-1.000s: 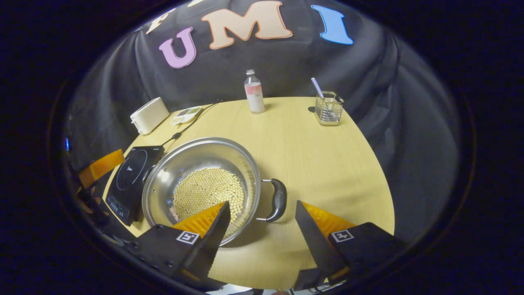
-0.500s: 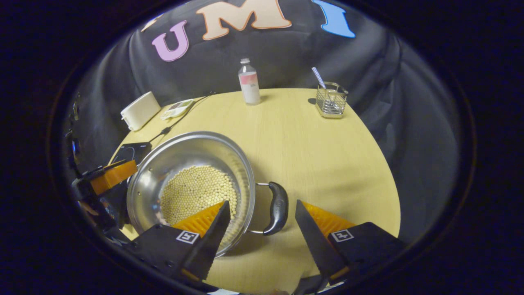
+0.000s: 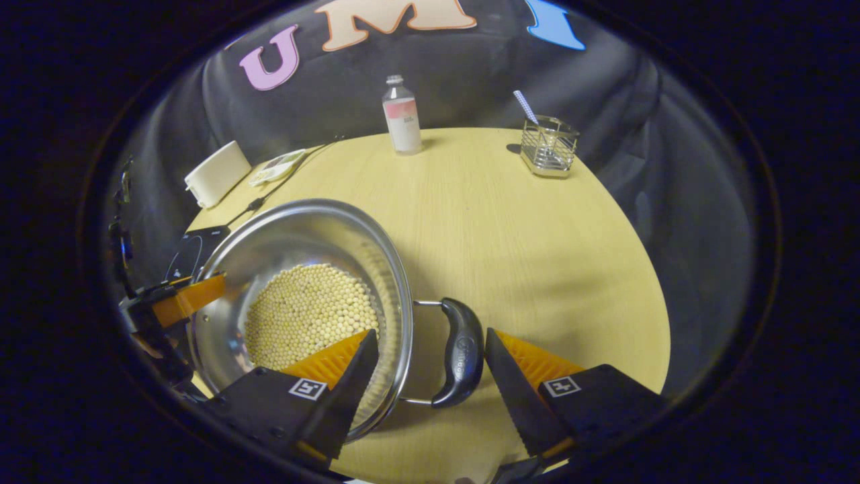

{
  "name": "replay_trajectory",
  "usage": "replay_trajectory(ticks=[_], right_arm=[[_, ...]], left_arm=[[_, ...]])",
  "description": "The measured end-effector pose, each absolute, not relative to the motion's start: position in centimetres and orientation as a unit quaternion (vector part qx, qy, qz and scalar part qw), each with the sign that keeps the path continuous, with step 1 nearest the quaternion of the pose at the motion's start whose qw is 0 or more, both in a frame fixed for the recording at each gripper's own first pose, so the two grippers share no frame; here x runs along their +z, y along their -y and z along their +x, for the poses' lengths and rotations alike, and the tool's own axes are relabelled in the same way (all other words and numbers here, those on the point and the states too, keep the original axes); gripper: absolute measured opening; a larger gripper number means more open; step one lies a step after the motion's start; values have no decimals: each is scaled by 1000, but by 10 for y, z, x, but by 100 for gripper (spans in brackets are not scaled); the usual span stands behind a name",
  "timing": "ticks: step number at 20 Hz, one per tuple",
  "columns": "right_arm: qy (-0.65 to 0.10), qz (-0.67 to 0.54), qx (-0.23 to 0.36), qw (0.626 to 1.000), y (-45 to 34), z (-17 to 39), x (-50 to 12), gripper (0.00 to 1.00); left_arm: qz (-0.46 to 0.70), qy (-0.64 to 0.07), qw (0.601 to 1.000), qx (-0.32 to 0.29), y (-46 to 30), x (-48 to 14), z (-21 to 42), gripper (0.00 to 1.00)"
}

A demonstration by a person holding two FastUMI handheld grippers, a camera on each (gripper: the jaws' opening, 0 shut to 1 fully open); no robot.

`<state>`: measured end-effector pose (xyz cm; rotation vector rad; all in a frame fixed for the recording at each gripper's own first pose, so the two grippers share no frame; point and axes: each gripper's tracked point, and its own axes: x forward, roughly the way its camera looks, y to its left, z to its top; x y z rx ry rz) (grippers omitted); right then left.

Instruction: First push the handle of the pot to place it horizontally, then grasp the pot with both hands and set it on the induction cooktop.

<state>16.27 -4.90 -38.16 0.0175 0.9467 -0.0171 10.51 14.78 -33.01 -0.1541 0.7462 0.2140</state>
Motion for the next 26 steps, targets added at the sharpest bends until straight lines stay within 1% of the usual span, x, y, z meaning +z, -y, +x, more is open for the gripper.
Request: replay_trajectory(ticks=[1,2,4,6,7,8,10,11,13,14,15,17,19,22,23,26], right_arm=[[-460,10,-8,888,48,162,-385,96],[-462,12,-8,887,48,163,-387,100],[-464,14,-10,886,47,163,-389,100],[-463,14,-8,886,47,165,-390,91],[-464,12,-9,886,48,165,-390,84],[-466,12,-9,885,48,164,-391,75],[-466,12,-11,885,50,166,-393,75],[-466,14,-11,885,50,167,-393,75],[-469,28,-12,882,51,168,-391,75],[-470,38,-17,882,51,170,-394,72],[-469,39,-16,882,51,170,-393,69],[-467,38,-17,883,51,170,-393,67],[-465,36,-19,884,52,170,-393,67],[-464,32,-19,885,51,171,-392,60],[-462,29,-19,886,51,170,-392,60],[-464,26,-23,885,51,171,-393,60]], left_arm=[[-73,-368,921,103,-147,-332,105,98],[-70,-370,921,99,-145,-334,106,96],[-62,-370,922,96,-144,-334,107,96],[-54,-372,922,98,-146,-334,106,95],[-53,-372,922,98,-146,-334,107,95],[-52,-370,922,99,-147,-333,107,95],[-48,-372,922,99,-148,-334,108,95],[-49,-374,921,100,-149,-335,108,99],[-54,-375,920,97,-144,-337,110,87],[-53,-376,920,97,-144,-337,109,86],[-50,-378,920,97,-144,-337,110,78],[-45,-379,919,99,-146,-338,110,76],[-48,-377,920,99,-145,-337,110,76],[-55,-376,920,94,-145,-336,110,75],[-61,-376,920,92,-145,-335,110,71],[-62,-379,919,87,-144,-335,111,67]])
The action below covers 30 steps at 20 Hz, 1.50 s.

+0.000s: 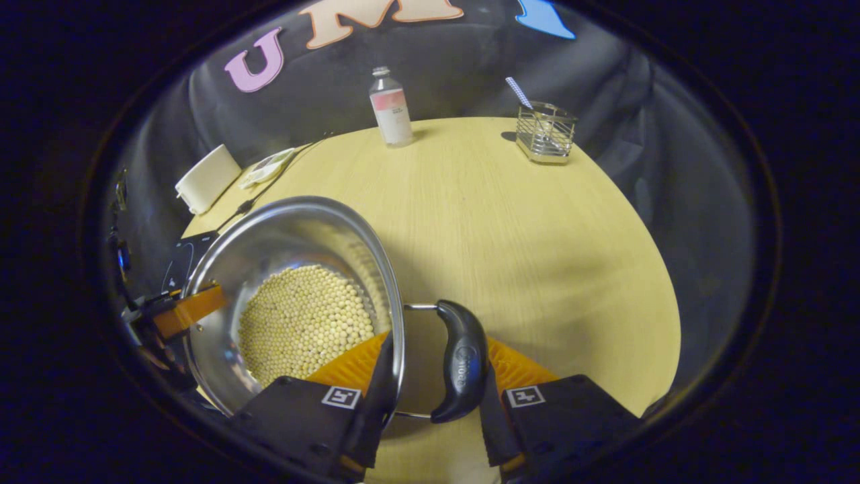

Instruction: First push the handle of the pot to place it horizontally, then grasp the pot with both hands and set it on the induction cooktop.

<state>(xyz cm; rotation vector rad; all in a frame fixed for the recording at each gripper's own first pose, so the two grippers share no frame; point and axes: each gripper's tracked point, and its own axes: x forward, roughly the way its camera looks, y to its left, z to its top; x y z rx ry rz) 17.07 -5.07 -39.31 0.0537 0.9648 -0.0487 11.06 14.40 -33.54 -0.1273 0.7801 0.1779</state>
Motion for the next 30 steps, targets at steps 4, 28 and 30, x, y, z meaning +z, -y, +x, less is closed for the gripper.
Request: replay_trajectory(ticks=[4,28,30], right_arm=[[-460,21,-32,887,51,171,-390,60],[-453,30,-41,890,-5,151,-331,59],[-454,35,-46,889,-32,150,-327,54]], left_arm=[[-64,-384,917,85,-144,-336,111,66],[-71,-398,910,88,-182,-275,76,66],[-67,-400,910,81,-206,-264,71,66]])
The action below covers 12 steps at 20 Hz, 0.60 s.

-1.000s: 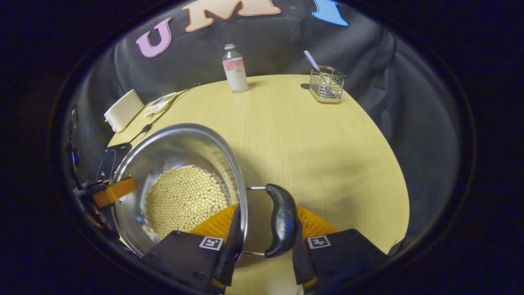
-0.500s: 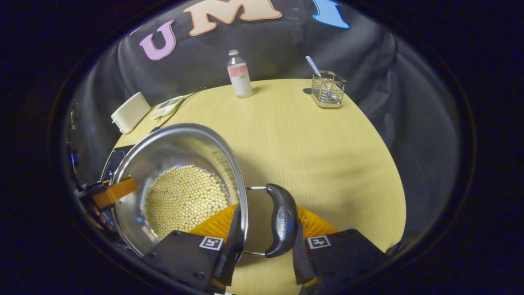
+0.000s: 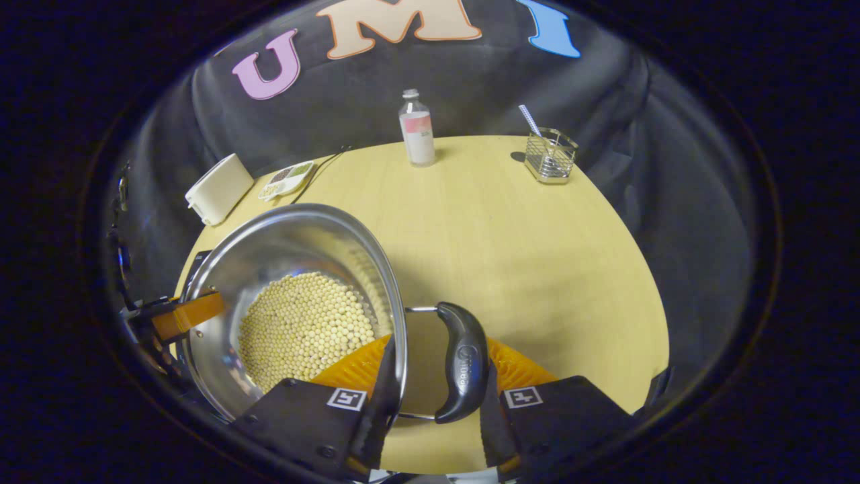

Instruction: First push the handle of the pot to place it horizontally, then grasp the pot with both hands and set it on the induction cooktop.

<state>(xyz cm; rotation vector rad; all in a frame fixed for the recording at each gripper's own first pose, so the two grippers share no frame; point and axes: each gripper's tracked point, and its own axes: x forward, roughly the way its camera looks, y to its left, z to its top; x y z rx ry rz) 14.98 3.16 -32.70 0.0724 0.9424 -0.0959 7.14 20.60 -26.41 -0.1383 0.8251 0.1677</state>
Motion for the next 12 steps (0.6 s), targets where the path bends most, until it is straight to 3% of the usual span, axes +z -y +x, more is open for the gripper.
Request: replay_trajectory(ticks=[1,12], right_arm=[[-453,36,-46,890,-47,150,-324,59],[-450,27,-31,892,-204,166,-318,60]], left_arm=[[-63,-398,912,80,-220,-259,70,66],[-79,-395,910,98,-366,-233,30,66]])
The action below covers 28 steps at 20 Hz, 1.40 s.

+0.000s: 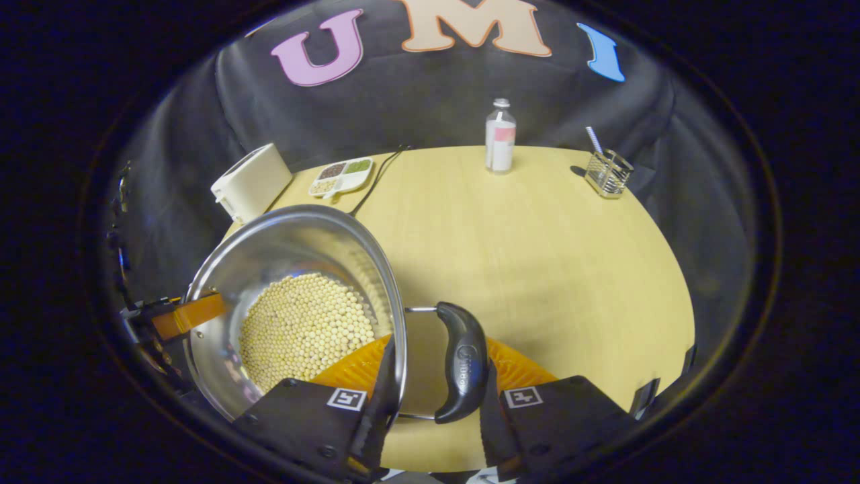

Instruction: First push the handle of the pot to place it horizontally, then grasp the pot with both hands and set it on the induction cooktop.

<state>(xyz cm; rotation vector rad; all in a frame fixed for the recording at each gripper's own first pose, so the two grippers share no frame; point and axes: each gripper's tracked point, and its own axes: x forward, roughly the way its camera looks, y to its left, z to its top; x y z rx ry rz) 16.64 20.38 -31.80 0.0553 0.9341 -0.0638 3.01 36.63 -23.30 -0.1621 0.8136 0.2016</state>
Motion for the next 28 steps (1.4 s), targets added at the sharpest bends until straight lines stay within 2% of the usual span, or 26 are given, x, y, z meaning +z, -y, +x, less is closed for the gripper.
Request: replay_trajectory(ticks=[3,4,5,8,9,10,11,23,24,28], right_arm=[[-456,26,-24,889,-238,171,-328,59],[-457,26,-21,889,-248,174,-333,54],[-460,26,-17,888,-257,177,-336,60],[-463,29,-11,886,-280,186,-344,60],[-463,30,-9,886,-282,187,-346,54],[-464,30,-8,885,-287,189,-348,60],[-465,31,-8,885,-293,191,-349,60],[-456,35,-14,889,-311,204,-358,60],[-455,34,-14,890,-311,204,-359,54],[-454,32,-12,890,-310,205,-361,58]], left_arm=[[-77,-398,908,106,-399,-236,22,66],[-77,-398,908,109,-409,-237,20,68],[-76,-399,907,113,-419,-237,19,68],[-70,-397,907,122,-440,-236,17,66],[-68,-396,907,124,-447,-237,17,66],[-65,-395,908,124,-452,-238,18,66],[-65,-395,908,124,-457,-238,19,66],[-66,-386,913,114,-475,-245,27,66],[-65,-386,913,113,-475,-246,27,68],[-65,-382,915,114,-475,-246,27,69]])
